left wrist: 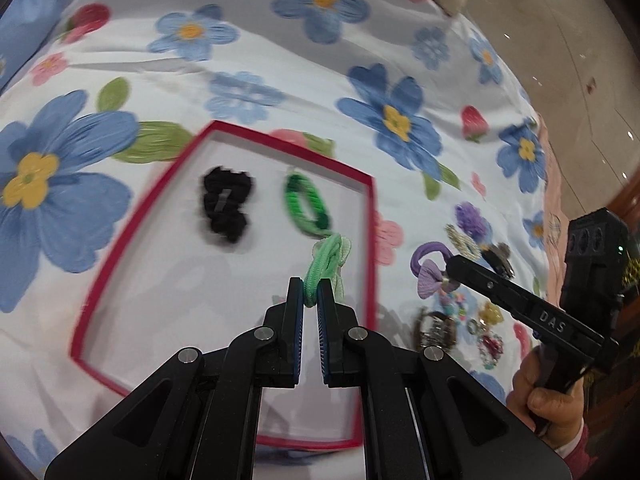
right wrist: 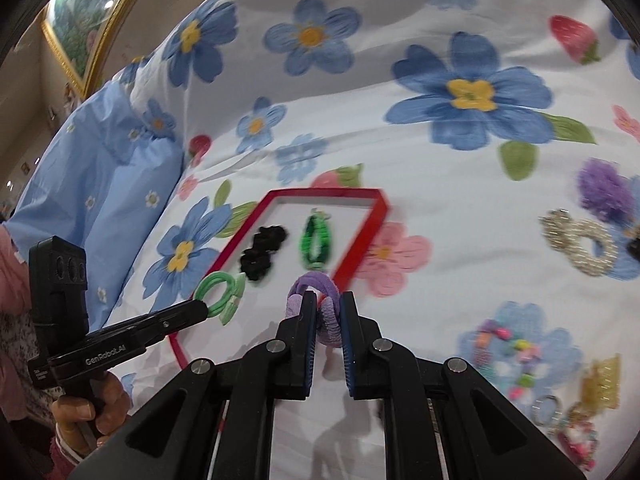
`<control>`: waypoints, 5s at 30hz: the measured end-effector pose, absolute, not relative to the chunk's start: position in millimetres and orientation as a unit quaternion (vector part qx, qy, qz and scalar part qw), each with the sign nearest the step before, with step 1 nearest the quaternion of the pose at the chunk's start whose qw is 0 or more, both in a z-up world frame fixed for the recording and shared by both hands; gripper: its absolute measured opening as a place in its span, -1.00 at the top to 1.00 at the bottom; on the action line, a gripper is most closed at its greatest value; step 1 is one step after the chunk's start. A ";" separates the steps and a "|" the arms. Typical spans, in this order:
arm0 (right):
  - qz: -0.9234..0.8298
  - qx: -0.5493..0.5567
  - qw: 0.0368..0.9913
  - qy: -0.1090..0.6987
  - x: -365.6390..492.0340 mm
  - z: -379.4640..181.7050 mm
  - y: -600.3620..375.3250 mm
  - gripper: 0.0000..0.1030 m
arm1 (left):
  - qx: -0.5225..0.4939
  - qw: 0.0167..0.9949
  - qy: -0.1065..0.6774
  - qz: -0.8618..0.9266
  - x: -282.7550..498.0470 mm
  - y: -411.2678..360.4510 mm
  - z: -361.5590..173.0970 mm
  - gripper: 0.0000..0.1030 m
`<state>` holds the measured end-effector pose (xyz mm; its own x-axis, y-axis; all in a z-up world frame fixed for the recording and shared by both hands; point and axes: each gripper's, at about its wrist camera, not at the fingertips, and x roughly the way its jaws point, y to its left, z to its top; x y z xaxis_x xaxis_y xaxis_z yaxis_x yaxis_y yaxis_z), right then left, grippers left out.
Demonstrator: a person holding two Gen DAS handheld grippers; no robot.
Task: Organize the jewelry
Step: 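Place the green ties and purple bow tie in the tray, open both tools, then grasp the silver chain bracelet with the left tool while the right tool grasps the yellow claw clip, then lower the chain bracelet and yellow claw clip into the tray, open both tools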
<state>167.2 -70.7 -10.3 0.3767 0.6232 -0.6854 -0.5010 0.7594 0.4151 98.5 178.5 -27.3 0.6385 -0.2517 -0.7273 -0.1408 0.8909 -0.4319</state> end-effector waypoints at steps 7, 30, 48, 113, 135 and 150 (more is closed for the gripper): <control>0.364 0.040 0.812 0.455 174.1 -21.8 -14.5 0.78 | -0.251 0.863 0.438 -0.002 104.0 214.4 -47.0 0.89; 0.344 -0.027 0.796 0.498 200.8 -67.8 31.0 0.67 | -0.262 0.834 0.485 0.033 132.7 233.4 -91.0 0.87; 0.350 0.002 0.802 0.485 191.3 -47.5 12.4 0.37 | -0.251 0.839 0.481 0.050 122.3 229.5 -77.0 0.24; 0.160 0.091 0.867 0.464 160.6 -58.4 -264.7 0.04 | -0.096 0.821 0.531 -0.187 132.2 -24.6 -73.2 0.70; 0.172 0.101 0.872 0.447 156.8 -53.2 -262.9 0.57 | -0.100 0.855 0.473 -0.187 115.2 -9.9 -37.4 0.89; 0.230 0.100 0.872 0.420 141.3 -13.3 -221.4 0.57 | -0.150 0.895 0.393 -0.148 98.2 48.1 27.6 0.89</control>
<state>141.3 -221.4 -13.3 0.5417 0.4848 -0.6867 -0.3166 0.8744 0.3676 98.2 48.1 27.6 0.6471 -0.3829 -0.6593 0.1469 0.9112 -0.3850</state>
